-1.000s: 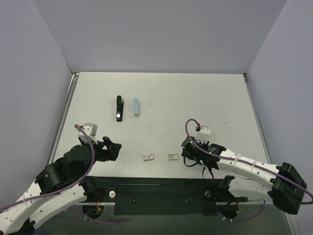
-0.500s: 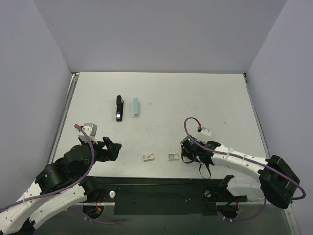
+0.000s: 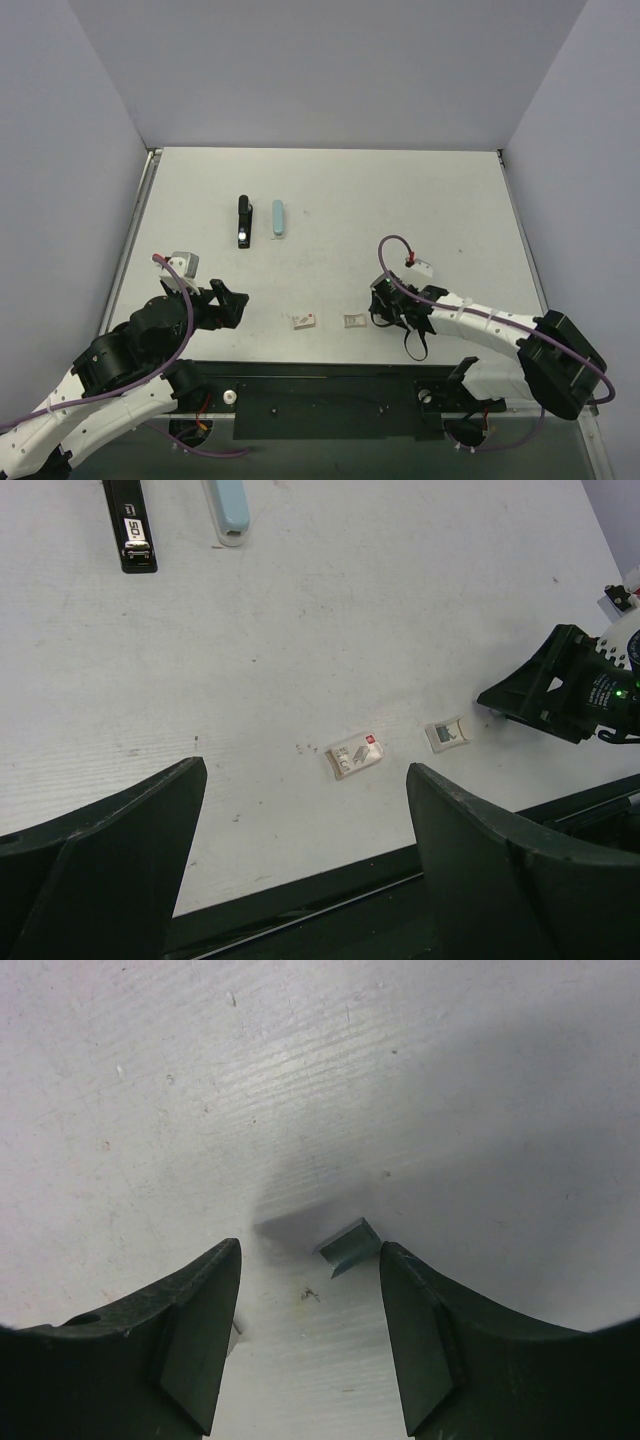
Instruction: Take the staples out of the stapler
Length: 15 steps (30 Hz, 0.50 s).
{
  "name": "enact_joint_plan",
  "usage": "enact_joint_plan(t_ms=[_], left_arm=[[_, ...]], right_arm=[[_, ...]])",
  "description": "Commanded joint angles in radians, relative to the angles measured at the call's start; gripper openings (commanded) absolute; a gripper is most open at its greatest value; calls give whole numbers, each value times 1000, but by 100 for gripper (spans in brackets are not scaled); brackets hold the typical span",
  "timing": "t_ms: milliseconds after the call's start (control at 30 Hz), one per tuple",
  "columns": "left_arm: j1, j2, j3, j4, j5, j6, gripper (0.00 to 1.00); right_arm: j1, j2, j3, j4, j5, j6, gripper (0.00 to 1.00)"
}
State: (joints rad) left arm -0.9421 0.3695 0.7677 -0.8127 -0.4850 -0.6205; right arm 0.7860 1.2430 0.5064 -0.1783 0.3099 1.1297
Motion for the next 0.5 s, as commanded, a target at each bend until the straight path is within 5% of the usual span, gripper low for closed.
enact_joint_plan(t_ms=[0,467], left_arm=[[-4,3,24,7,11,2,92],[-4,-3,21,7,11,2,92]], right_arm=[[-13,38,-12,-10,-18,13,54],[-10,102,20,7,-40,-56,46]])
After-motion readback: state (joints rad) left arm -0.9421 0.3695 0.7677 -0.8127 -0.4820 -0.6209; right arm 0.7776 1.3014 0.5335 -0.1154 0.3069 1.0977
